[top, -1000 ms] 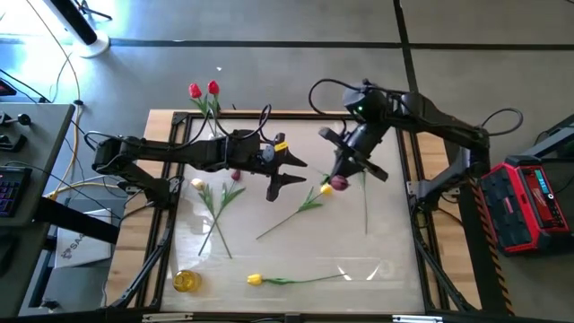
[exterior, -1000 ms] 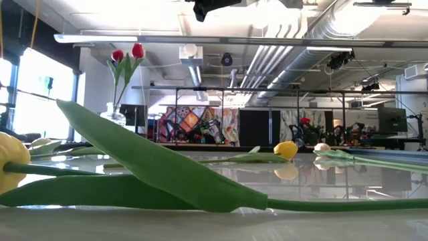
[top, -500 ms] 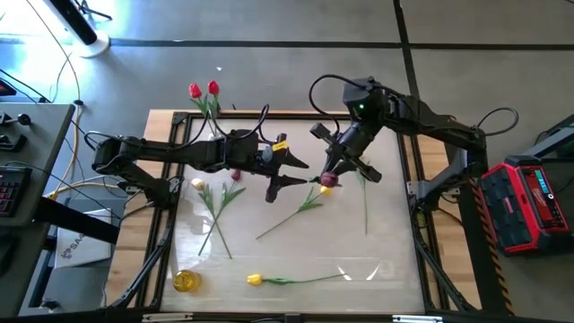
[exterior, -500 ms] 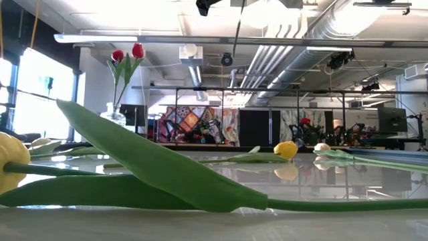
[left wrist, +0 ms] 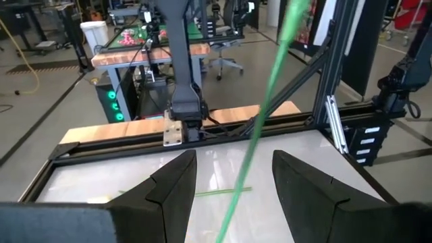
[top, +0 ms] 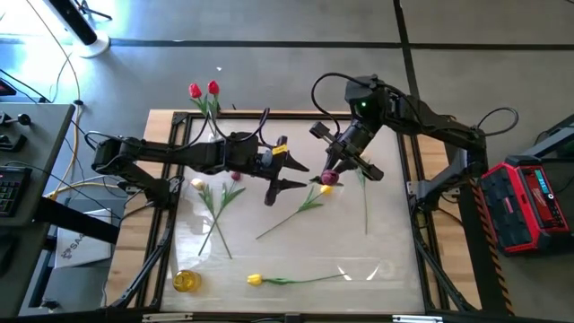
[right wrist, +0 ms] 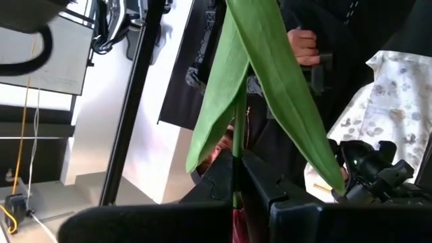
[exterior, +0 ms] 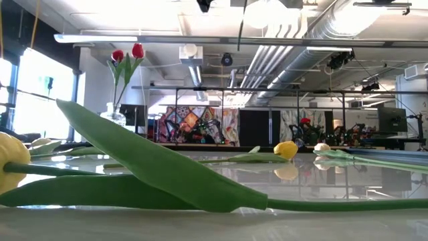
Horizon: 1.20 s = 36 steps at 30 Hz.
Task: Sort flowers into vase by color
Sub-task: Put the right dark red flower into the transparent vase
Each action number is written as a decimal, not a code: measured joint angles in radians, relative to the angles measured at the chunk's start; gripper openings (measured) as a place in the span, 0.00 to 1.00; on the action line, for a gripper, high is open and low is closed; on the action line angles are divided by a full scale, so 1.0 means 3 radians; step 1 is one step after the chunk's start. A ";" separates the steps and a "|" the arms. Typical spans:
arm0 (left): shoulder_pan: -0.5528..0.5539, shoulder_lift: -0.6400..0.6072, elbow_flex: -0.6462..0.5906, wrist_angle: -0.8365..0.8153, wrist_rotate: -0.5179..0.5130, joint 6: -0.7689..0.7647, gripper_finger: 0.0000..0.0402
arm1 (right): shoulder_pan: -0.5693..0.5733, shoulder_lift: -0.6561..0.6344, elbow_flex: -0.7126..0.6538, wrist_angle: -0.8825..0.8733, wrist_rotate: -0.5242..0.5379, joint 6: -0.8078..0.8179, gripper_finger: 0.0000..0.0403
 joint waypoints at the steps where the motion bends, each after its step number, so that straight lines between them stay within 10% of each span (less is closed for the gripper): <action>1: -0.0010 0.0000 0.0000 0.0000 0.0000 0.0017 0.46 | 0.0000 0.0000 0.0000 0.0000 0.0000 0.0006 0.00; 36: -0.0040 0.0000 0.0000 0.0216 -0.0041 0.0294 0.46 | -0.0175 0.0282 -0.0001 0.0543 -0.0236 0.0003 0.00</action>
